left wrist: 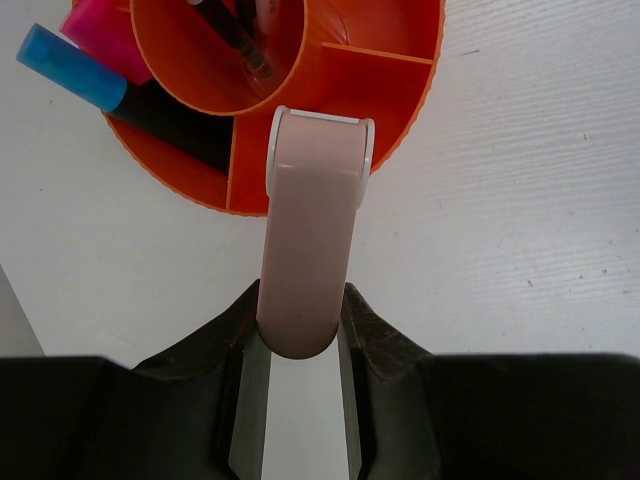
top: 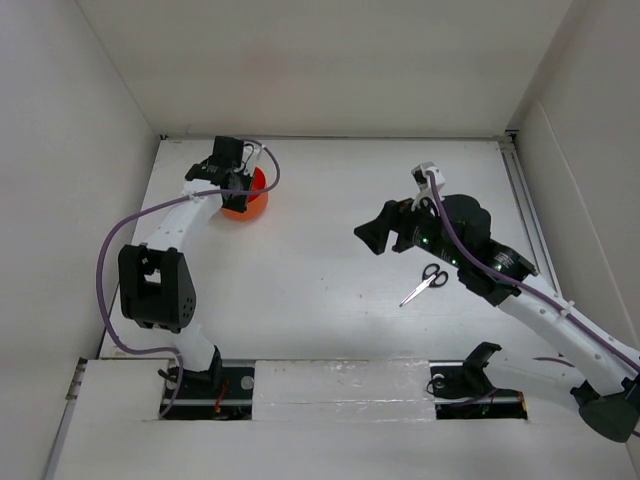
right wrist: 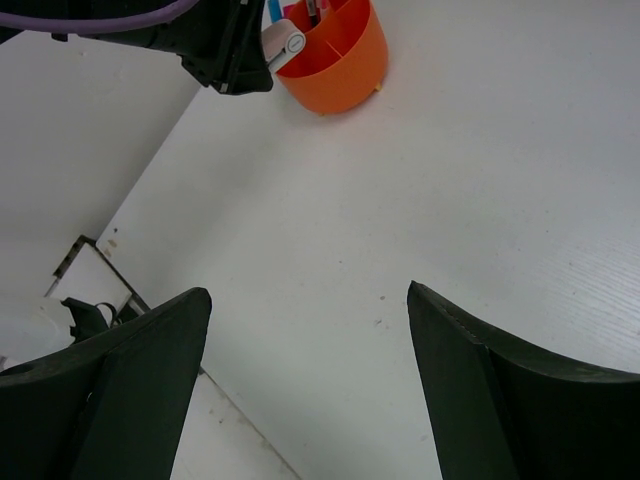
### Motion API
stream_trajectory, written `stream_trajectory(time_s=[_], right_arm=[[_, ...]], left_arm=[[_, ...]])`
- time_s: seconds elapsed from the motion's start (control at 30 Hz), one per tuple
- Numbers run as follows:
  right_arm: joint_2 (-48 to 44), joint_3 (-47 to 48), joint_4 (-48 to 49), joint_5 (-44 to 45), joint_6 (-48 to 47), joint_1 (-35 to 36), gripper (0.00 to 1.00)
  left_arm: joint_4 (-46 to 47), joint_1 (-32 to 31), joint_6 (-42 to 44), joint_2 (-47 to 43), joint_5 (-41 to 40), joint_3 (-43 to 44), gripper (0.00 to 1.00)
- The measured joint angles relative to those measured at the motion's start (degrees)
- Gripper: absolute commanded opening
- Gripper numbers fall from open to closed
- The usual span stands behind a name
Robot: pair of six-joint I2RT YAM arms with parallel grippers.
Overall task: Sort the stationery into containers
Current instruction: Place the stapler in the storage box.
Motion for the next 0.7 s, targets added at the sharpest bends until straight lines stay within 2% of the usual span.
stream_trajectory(time_s=[0.7], right_arm=[[0.0,-0.55,0.09,-0.57,0.0,0.0,0.85]], left_arm=[[0.02,0.0,-0.02,2.51,0.15,0.39,0.0]])
